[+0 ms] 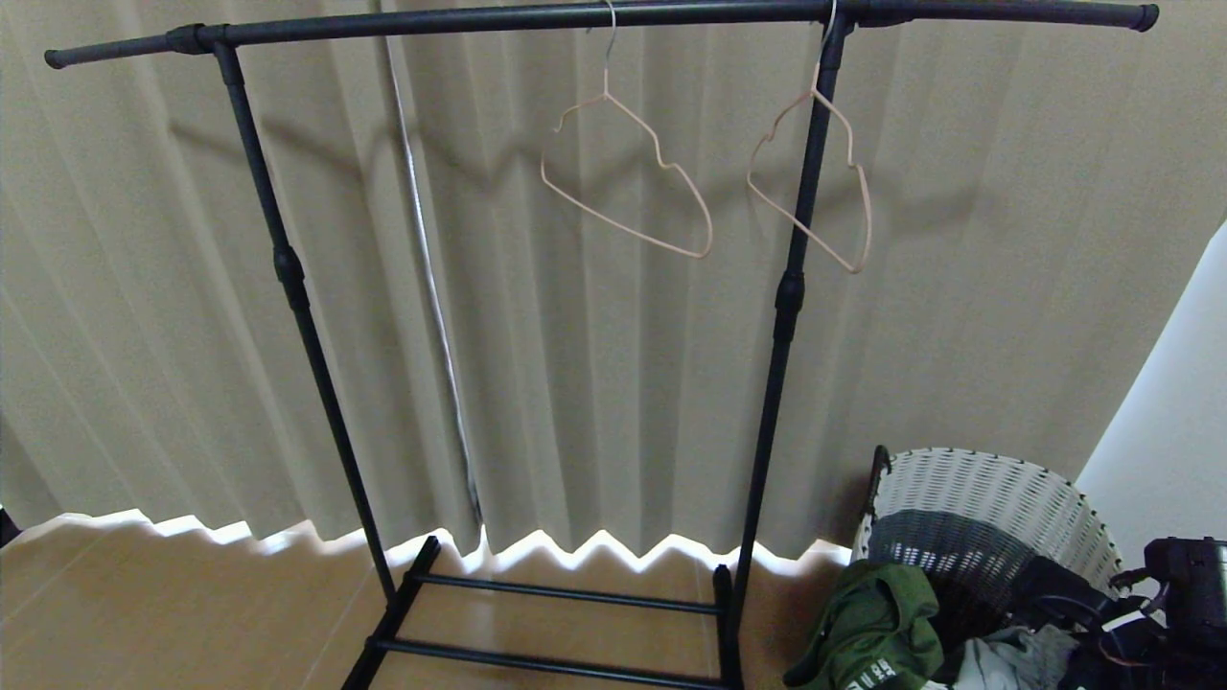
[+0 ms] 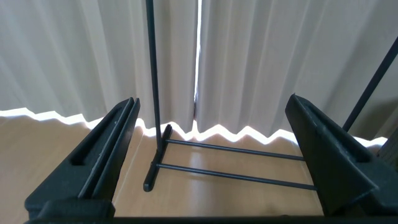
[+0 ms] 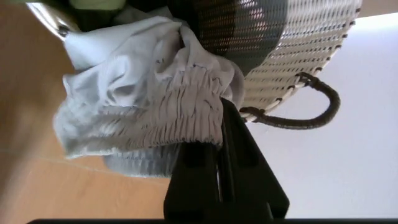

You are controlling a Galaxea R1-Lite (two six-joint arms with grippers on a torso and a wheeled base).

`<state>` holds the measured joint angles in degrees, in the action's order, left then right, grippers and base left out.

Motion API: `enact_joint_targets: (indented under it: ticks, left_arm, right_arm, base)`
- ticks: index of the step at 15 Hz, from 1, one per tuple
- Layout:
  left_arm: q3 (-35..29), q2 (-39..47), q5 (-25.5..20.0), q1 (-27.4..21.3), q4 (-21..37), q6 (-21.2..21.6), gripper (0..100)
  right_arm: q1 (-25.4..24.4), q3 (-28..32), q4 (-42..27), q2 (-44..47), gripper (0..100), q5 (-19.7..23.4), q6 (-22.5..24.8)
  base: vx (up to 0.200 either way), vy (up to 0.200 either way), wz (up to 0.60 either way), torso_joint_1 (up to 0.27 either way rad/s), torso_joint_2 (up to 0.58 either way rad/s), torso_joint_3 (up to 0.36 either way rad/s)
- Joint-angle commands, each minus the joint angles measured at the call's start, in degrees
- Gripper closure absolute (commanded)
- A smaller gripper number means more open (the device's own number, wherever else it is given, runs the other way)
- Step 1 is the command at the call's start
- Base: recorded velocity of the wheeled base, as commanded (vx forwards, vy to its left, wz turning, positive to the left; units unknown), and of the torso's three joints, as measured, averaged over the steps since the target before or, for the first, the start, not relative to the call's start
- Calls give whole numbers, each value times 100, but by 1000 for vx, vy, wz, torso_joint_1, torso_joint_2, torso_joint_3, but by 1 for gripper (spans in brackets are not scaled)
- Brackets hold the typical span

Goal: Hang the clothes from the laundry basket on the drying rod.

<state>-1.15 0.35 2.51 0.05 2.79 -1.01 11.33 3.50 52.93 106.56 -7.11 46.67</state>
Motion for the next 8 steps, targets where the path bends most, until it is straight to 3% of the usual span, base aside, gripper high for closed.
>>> enact_joint_targets:
  ticks: [1, 3, 8]
  left_arm:
    - [0, 0, 4, 4, 2, -4, 0]
    - [0, 0, -5, 4, 2, -13, 0]
    - [0, 0, -31, 4, 2, -4, 0]
  right_arm:
    - [28, -350, 349, -460, 100, 192, -26]
    - [186, -350, 323, -1410, 100, 579, -386]
    - [186, 116, 77, -2913, 100, 588, -1248]
  base:
    - [0, 0, 0, 0, 0, 0]
    - [0, 0, 0, 0, 0, 0]
    - [0, 0, 0, 0, 0, 0]
